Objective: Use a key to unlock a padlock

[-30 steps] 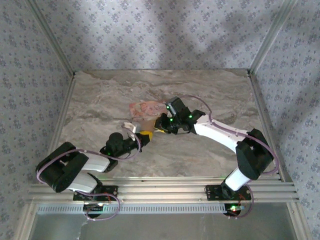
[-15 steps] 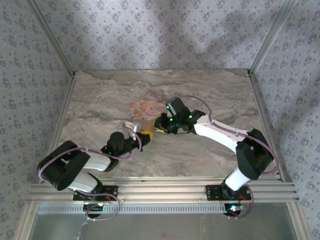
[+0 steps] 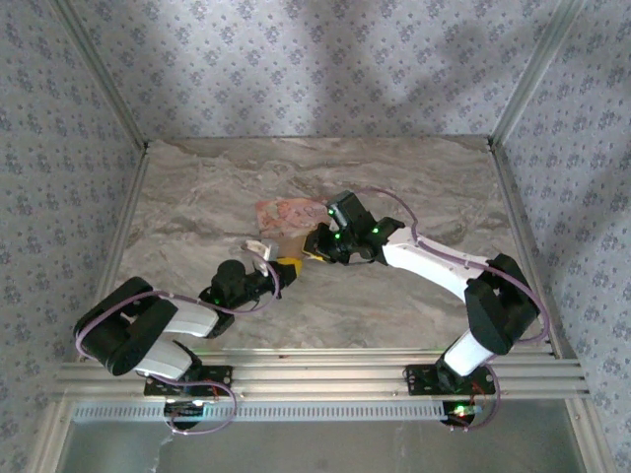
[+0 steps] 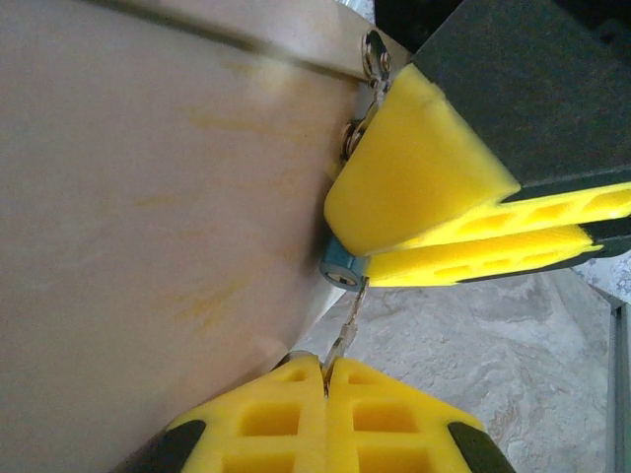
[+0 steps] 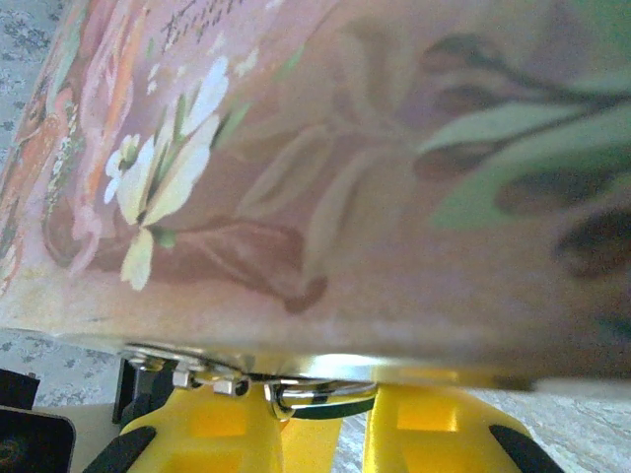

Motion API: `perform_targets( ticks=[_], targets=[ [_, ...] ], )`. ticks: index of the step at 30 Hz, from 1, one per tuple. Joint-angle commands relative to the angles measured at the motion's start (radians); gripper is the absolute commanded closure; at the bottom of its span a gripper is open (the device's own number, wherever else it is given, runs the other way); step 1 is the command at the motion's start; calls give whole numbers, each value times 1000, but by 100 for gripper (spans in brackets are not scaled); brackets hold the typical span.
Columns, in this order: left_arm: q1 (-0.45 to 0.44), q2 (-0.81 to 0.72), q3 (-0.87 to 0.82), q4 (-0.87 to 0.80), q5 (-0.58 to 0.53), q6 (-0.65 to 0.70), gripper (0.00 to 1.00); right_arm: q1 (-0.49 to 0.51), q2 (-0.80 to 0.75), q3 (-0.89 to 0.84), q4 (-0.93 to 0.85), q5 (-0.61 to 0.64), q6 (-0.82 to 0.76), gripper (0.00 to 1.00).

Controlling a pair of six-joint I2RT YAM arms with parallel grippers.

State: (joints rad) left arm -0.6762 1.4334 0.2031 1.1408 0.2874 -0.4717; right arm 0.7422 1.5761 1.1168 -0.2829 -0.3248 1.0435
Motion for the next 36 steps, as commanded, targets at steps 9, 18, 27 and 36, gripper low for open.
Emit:
perform_targets(
  ticks=[9,18,27,36],
  targets=[
    [-20,-54,6,-80,-82,21,100,6,-22,12,39,0,8,100],
    [-20,-50,21,-47,-88,3,100,13,-23,11,41,0,11,100],
    [-19,-26,33,4,-65,-10,100,20,-14,8,52,-8,18,100],
    [-21,7,38,56,-26,-18,100,22,-13,6,55,-10,21,100]
  ],
)
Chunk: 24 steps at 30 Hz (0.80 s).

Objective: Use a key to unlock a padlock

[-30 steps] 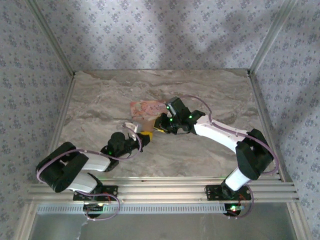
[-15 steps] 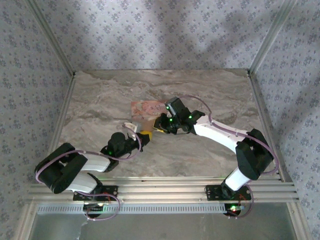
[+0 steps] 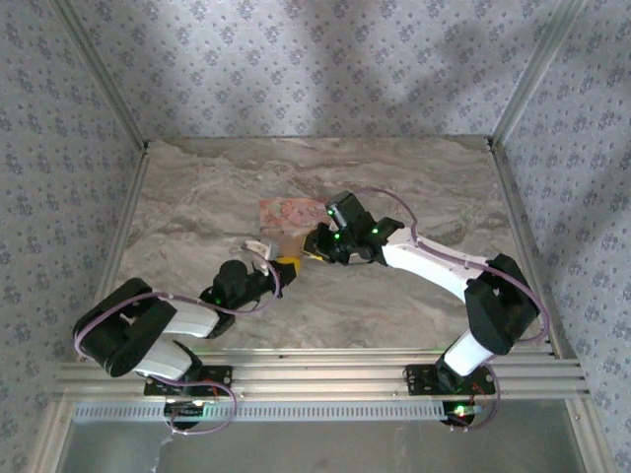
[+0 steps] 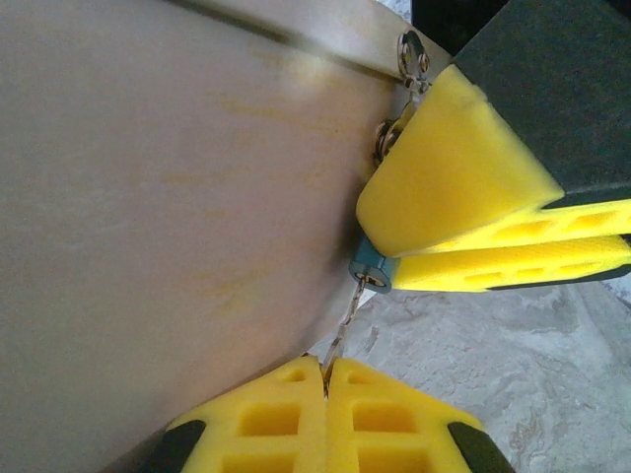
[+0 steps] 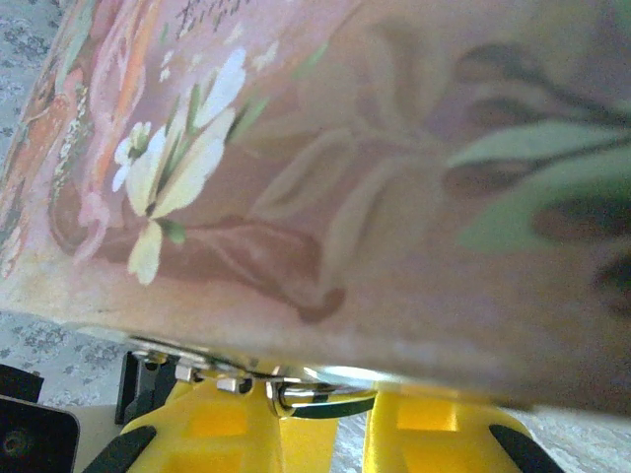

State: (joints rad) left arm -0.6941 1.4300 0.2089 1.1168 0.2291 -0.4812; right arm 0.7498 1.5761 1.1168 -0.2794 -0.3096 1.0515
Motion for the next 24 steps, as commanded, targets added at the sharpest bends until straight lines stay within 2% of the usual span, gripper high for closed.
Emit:
perform_targets(
  ticks=[1,17,24],
  targets=[
    [-4,14,31,88,32,-9,100,13,-14,6,52,-26,13,100],
    [-7,44,37,132,32,-19,100,13,-13,6,54,-49,18,100],
    [-6,156,54,290,57,-82,100,13,-9,-22,62,-68,19,100]
  ],
)
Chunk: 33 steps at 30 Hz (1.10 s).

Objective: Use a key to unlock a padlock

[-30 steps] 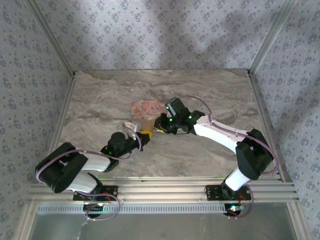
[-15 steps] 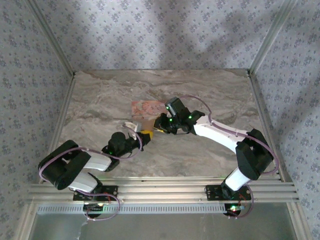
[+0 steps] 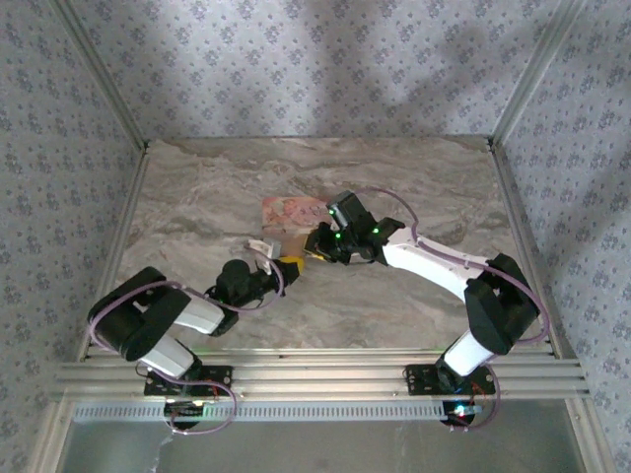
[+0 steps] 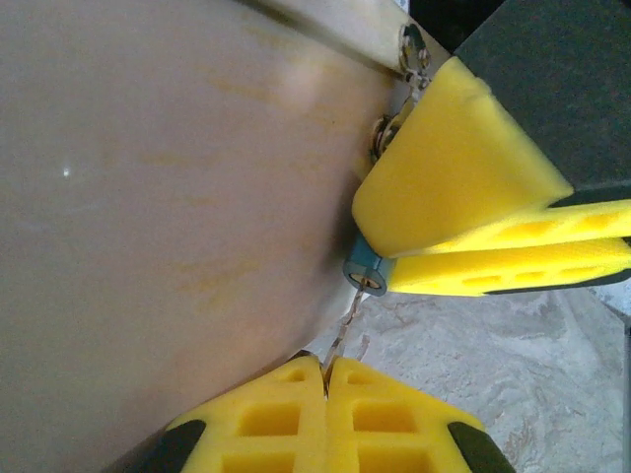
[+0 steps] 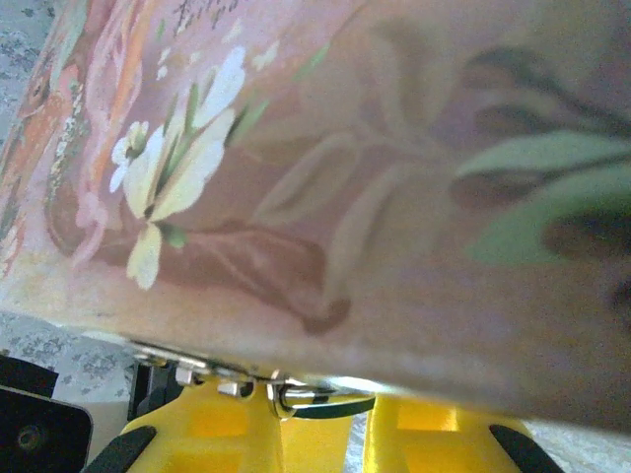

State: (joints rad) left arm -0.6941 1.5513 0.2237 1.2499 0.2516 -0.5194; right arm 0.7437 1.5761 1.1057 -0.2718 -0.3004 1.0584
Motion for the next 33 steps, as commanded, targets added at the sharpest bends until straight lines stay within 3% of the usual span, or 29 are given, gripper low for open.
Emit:
perform_targets(
  ticks=[1,19,33],
  targets=[
    [-7,40,45,158,40,-55,100,19,-10,-17,56,-76,8,100],
    [58,40,67,158,209,-120,100,-28,34,-90,59,-159,-144,100],
    [31,142,75,158,170,-100,100,-49,23,-152,233,-213,21,100]
  ],
)
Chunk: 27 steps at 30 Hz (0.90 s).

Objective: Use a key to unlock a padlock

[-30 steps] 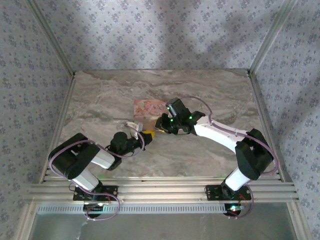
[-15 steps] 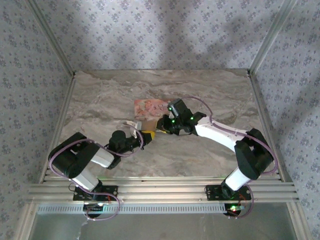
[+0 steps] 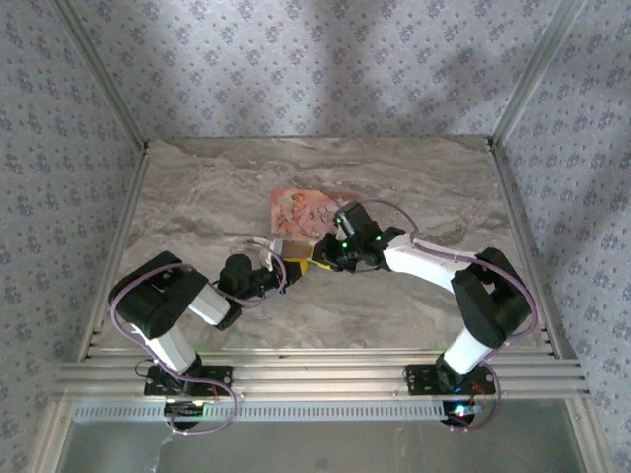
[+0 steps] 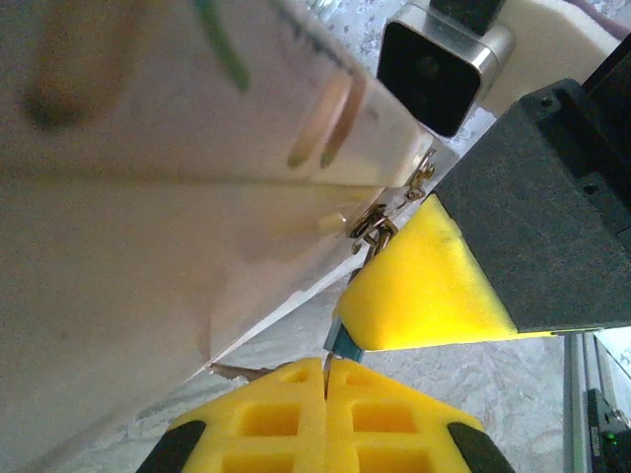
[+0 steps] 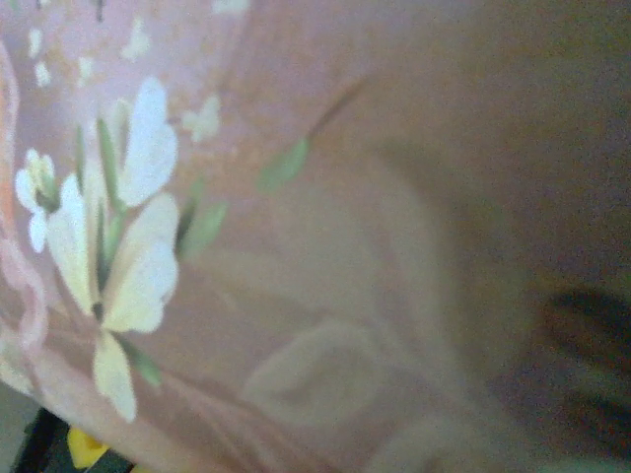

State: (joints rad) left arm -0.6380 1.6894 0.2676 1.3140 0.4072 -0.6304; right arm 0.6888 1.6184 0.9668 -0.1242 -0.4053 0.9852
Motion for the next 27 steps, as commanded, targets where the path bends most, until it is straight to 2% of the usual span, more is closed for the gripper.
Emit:
perform_targets(
  ticks=[1,7,14,21,22,24,27],
  targets=[
    [-28,4,32,94,9,11,100,6,-23,-15,95,-106,103,100],
    [-35,1,14,95,-25,14,100,2,-41,-27,127,-93,137,100],
    [-18,-74,-48,79,-63,-7,100,-1,-2,-20,8,-16,16,100],
    [-9,-264,-74,-215,-96,48,100,58,82,-13,-57,130,-100,100],
    [-9,-300,-71,-268,-97,58,100,66,89,-14,-50,140,-104,97],
    [-8,-390,-52,-406,-102,82,100,84,91,-24,-28,161,-106,77],
    [-5,-532,-15,-618,-108,120,100,105,67,-32,-10,181,-113,54]
  ],
)
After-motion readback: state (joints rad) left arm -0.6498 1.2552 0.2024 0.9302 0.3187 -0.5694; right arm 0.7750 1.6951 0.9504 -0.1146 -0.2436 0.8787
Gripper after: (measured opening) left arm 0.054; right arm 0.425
